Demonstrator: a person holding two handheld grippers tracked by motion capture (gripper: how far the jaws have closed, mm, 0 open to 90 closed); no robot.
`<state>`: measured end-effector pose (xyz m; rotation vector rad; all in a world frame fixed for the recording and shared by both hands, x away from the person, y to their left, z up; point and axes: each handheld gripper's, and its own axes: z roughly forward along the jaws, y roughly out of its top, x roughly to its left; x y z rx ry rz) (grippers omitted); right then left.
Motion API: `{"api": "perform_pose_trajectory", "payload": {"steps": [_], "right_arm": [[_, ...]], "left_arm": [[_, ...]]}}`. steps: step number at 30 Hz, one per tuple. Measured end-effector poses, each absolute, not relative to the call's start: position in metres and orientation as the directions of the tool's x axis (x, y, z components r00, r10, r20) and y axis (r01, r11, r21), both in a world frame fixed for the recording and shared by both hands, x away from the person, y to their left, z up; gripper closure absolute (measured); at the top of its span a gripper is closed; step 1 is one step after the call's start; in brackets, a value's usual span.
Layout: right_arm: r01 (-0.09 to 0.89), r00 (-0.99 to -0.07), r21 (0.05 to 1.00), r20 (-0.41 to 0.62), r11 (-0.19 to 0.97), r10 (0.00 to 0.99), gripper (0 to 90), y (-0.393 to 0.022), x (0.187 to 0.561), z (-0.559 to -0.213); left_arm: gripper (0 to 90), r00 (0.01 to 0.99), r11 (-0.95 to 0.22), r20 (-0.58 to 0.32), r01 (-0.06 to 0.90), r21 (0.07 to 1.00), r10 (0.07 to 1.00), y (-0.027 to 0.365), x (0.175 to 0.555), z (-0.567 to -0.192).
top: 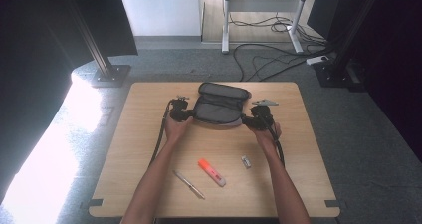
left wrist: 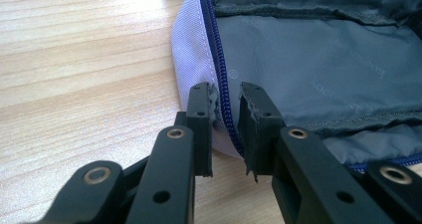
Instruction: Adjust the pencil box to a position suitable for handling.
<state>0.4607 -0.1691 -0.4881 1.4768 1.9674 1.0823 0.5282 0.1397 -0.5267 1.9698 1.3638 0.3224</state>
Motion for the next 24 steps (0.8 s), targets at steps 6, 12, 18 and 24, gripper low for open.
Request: {"api": "perform_pose_trajectory", "payload": {"steps": [6,12,18,24], "right_arm": [[0.599,-0.318,0.794,0.119,0.102,0.941,44.4,-0.166,0.466,-0.496],[0.616,-0.316,0.784,0.157,0.076,0.936,43.9,-0.158,0.473,-0.496],[0.617,-0.307,0.782,0.142,0.083,0.941,44.3,-0.150,0.480,-0.497],[0.644,-0.295,0.759,0.125,0.100,0.947,44.7,-0.143,0.489,-0.504]], "left_arm": [[76.5,0.412,-0.191,-0.186,0.716,0.671,0.892,0.140,0.528,-0.527],[76.6,0.410,-0.188,-0.189,0.718,0.671,0.892,0.140,0.528,-0.527],[76.6,0.408,-0.188,-0.187,0.718,0.670,0.894,0.140,0.528,-0.527],[76.6,0.407,-0.185,-0.192,0.721,0.668,0.893,0.140,0.528,-0.528]]}}
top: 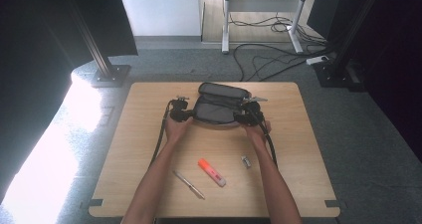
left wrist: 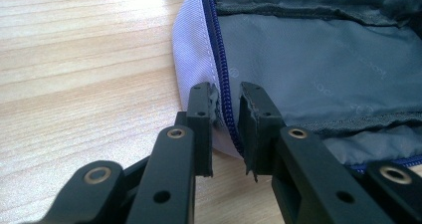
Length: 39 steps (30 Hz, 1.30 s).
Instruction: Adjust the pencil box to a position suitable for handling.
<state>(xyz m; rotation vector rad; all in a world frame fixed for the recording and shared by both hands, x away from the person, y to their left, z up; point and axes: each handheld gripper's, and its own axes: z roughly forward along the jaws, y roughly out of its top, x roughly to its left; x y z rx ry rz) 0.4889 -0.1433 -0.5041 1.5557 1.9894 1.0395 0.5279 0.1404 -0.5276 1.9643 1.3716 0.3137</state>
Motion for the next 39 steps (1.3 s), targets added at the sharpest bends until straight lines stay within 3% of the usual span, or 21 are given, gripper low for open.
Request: {"api": "perform_pose_trajectory", "payload": {"steps": [4,19,29,34,39], "right_arm": [[0.653,-0.307,0.744,0.087,0.143,0.948,47.6,-0.142,0.492,-0.512],[0.697,-0.292,0.707,0.124,0.123,0.948,56.2,-0.146,0.499,-0.525],[0.709,-0.276,0.696,0.128,0.112,0.953,71.2,-0.143,0.503,-0.530],[0.706,-0.272,0.698,0.110,0.121,0.956,83.6,-0.141,0.503,-0.528],[0.694,-0.282,0.707,0.094,0.136,0.955,86.8,-0.141,0.503,-0.528]], "left_arm": [[76.5,0.407,-0.186,-0.192,0.722,0.666,0.893,0.141,0.528,-0.528],[76.7,0.406,-0.190,-0.186,0.722,0.665,0.895,0.139,0.529,-0.528],[77.4,0.410,-0.187,-0.196,0.724,0.664,0.891,0.141,0.530,-0.529],[82.5,0.416,-0.188,-0.199,0.721,0.667,0.887,0.141,0.530,-0.528],[84.6,0.424,-0.189,-0.205,0.717,0.671,0.882,0.143,0.531,-0.528]]}}
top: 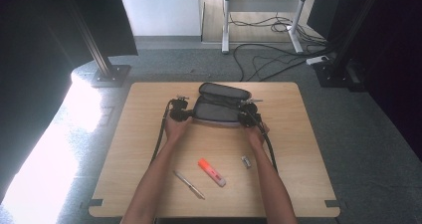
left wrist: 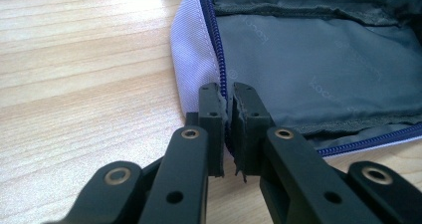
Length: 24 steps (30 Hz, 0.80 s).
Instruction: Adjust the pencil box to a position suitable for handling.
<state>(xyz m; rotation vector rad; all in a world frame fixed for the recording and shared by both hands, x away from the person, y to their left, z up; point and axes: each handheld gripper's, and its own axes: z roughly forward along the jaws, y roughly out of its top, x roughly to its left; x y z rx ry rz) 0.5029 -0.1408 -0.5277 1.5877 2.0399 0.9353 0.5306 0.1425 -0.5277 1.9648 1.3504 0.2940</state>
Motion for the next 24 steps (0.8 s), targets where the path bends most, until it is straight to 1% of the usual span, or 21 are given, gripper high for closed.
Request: {"api": "perform_pose_trajectory", "payload": {"steps": [3,9,15,24], "right_arm": [[0.688,-0.286,0.714,0.102,0.130,0.953,87.2,-0.142,0.502,-0.526],[0.665,-0.288,0.739,0.116,0.112,0.951,87.3,-0.145,0.500,-0.520],[0.629,-0.287,0.771,0.111,0.100,0.951,87.5,-0.148,0.494,-0.511],[0.596,-0.290,0.799,0.121,0.080,0.949,87.6,-0.155,0.485,-0.497]], "left_arm": [[85.5,0.427,-0.183,-0.220,0.719,0.670,0.877,0.144,0.530,-0.527],[86.6,0.442,-0.189,-0.218,0.707,0.681,0.870,0.145,0.528,-0.521],[87.0,0.466,-0.185,-0.210,0.666,0.723,0.860,0.144,0.521,-0.506],[87.3,0.487,-0.187,-0.203,0.637,0.748,0.849,0.142,0.513,-0.492]]}}
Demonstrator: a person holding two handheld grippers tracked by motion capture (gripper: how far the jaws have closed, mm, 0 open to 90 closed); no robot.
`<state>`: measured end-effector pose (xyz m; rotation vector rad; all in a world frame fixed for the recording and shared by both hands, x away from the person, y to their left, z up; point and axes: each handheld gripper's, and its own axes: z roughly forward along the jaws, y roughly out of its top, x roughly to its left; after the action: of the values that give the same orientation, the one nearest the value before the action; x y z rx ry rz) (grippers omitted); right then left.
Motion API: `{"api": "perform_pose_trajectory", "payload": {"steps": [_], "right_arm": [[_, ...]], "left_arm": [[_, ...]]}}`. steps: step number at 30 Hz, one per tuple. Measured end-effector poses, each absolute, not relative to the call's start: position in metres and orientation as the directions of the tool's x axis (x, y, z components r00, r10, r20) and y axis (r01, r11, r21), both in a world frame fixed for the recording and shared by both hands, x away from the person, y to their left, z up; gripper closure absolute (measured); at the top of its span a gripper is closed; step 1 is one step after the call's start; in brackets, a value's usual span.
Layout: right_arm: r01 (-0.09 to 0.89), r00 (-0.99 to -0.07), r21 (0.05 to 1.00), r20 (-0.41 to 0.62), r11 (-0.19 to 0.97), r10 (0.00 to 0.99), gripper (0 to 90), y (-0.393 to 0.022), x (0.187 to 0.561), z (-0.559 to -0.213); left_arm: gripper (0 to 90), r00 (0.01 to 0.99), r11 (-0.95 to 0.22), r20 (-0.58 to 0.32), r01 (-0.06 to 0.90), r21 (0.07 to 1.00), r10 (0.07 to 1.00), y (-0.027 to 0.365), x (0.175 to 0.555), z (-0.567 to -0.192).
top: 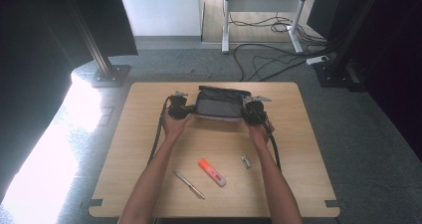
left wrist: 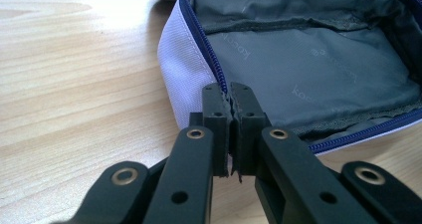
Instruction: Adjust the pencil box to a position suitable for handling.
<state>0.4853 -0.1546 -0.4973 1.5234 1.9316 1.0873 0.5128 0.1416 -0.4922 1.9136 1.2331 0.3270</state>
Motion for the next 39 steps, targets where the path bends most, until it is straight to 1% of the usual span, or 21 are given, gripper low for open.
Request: {"api": "perform_pose_trajectory", "payload": {"steps": [5,9,21,39], "right_arm": [[0.586,-0.291,0.807,0.127,0.072,0.948,87.7,-0.156,0.481,-0.493],[0.575,-0.292,0.816,0.136,0.060,0.947,87.8,-0.156,0.478,-0.489],[0.544,-0.300,0.838,0.132,0.055,0.945,87.9,-0.153,0.473,-0.483],[0.496,-0.327,0.867,0.129,0.054,0.936,87.9,-0.150,0.458,-0.466]], "left_arm": [[88.3,0.498,-0.193,-0.191,0.619,0.762,0.846,0.141,0.508,-0.484],[88.7,0.501,-0.183,-0.198,0.613,0.769,0.842,0.143,0.505,-0.478],[89.1,0.504,-0.176,-0.209,0.613,0.770,0.838,0.149,0.502,-0.474],[89.2,0.522,-0.168,-0.197,0.571,0.804,0.830,0.157,0.484,-0.455]]}}
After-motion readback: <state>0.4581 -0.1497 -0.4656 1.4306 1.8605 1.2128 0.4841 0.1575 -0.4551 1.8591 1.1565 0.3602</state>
